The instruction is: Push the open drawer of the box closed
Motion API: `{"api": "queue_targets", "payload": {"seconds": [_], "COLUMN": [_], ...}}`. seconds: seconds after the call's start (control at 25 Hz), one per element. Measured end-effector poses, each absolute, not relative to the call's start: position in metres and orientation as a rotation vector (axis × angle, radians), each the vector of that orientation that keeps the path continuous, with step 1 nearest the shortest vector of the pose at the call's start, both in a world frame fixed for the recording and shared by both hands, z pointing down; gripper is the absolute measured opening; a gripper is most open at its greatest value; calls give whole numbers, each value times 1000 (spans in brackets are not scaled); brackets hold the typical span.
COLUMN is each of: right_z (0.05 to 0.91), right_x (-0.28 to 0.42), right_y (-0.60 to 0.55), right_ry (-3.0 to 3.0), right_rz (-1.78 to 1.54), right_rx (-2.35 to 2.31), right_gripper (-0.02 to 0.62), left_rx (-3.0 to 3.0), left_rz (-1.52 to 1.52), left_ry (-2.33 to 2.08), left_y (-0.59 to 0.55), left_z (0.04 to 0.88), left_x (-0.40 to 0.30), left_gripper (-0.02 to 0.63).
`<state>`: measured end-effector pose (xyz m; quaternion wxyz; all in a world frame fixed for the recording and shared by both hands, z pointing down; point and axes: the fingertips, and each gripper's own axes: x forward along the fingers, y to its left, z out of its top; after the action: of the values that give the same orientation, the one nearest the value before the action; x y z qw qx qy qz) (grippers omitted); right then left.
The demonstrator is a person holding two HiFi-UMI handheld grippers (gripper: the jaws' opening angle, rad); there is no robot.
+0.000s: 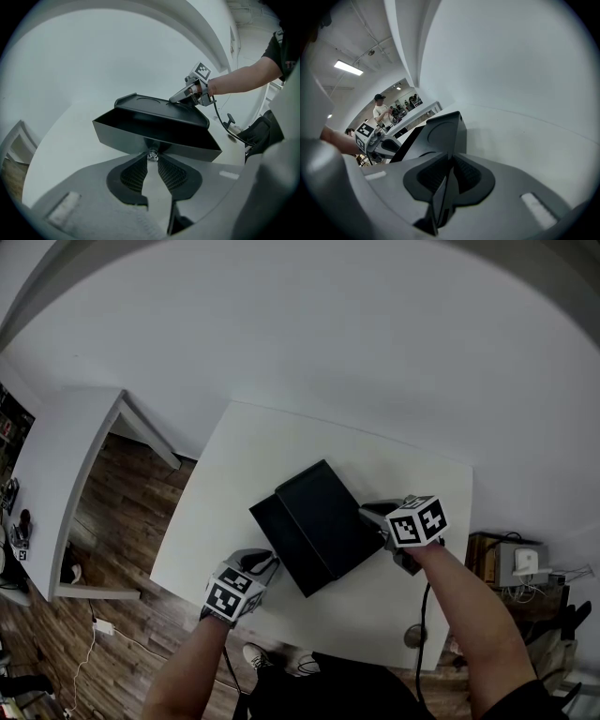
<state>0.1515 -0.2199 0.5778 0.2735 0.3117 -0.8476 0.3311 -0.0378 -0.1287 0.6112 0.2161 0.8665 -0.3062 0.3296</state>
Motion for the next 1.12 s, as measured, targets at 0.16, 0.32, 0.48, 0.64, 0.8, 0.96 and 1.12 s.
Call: {"api": "queue_targets", "payload": {"seconds": [0.16, 0.32, 0.48, 0.64, 0.8, 0.96, 1.12], "right_z": [578, 579, 578, 578, 577, 578, 579], "right_x": [152, 151, 151, 150, 151, 150, 151], "right_y": [-221, -220, -220, -219, -219, -219, -219], "right_ry": [-2280, -2283, -2290, -2295, -2299, -2302, -2304], "right_rz": [886, 892, 899, 905, 906, 911, 916], "right_rx": [840, 835, 834, 833, 833, 832, 834], "right_gripper": [44, 44, 44, 44, 44, 46, 45], "left_rx": [2400, 2393, 2392, 2395, 2399, 2400, 2397], "left_rz": [903, 895, 892, 890, 888, 886, 886], "left_ry": [-847, -843, -839, -831, -823, -817, -812], "left_y": [-131, -133, -135, -137, -139, -140, -141], "left_z": [611, 612, 612, 612, 611, 612, 614], "left_x": [-32, -30, -28, -24, -19, -17, -16], "left_gripper": [72, 72, 72, 72, 72, 72, 72]}}
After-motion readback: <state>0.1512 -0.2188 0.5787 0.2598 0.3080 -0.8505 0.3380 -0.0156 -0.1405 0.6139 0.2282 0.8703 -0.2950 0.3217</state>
